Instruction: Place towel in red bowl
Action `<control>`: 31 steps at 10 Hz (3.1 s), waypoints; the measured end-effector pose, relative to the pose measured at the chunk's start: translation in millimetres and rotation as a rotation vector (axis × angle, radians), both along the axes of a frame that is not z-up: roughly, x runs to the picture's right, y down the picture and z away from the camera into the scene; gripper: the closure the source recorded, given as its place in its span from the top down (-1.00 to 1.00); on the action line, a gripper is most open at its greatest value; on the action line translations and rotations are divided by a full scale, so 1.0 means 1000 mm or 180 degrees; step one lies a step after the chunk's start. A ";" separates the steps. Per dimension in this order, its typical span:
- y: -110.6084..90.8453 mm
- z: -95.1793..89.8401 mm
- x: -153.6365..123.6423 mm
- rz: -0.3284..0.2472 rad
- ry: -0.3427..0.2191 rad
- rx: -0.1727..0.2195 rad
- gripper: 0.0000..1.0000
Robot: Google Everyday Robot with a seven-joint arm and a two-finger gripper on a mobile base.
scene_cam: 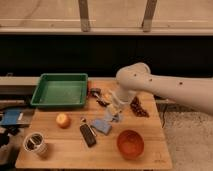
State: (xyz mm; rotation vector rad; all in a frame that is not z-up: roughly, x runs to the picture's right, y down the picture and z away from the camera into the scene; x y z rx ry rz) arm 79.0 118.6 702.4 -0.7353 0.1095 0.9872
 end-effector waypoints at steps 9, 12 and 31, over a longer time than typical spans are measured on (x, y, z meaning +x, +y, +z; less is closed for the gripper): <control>0.137 0.008 0.115 0.0651 0.0596 -0.0782 -1.00; 0.147 -0.001 0.076 0.0520 0.0512 -0.0831 -1.00; 0.063 -0.008 -0.061 -0.0242 0.0109 -0.0030 0.60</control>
